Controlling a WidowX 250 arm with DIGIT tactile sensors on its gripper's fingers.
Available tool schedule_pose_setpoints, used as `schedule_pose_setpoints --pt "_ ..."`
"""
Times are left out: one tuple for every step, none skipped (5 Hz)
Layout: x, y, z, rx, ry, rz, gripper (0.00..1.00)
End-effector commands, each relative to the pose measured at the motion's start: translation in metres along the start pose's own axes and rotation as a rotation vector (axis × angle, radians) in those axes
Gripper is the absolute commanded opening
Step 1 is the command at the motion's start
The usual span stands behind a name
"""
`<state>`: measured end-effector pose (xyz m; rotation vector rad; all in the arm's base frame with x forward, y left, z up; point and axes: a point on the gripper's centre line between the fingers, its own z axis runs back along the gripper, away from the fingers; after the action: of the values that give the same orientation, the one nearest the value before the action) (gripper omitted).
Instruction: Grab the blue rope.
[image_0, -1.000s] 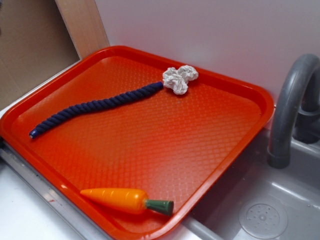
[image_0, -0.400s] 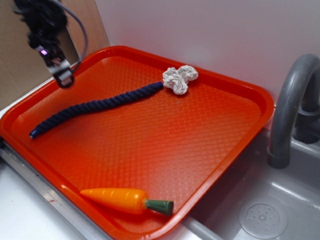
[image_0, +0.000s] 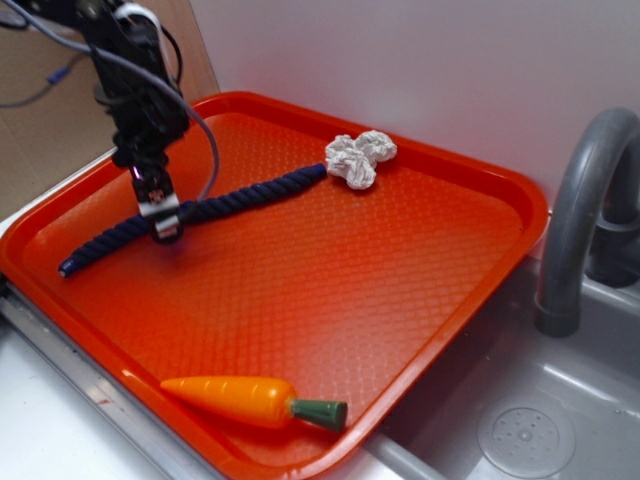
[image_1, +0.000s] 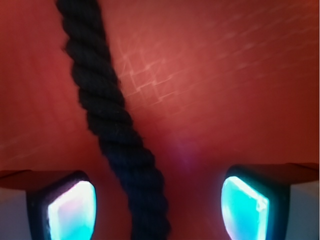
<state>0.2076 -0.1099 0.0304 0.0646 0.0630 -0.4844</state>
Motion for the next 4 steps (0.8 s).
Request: schedule_pose_setpoints --pt "0.002 -0.007 -0.017 0.008 0.026 -0.062 0.96" --pt "-0.003 -0.009 -0.018 0.03 0.035 -0.064 0.0" --pt "-0.006 -0.007 -0.016 0.026 0.029 -0.059 0.0" --pt "-0.003 -0.001 -0.003 0.035 0.012 -0.028 0.0"
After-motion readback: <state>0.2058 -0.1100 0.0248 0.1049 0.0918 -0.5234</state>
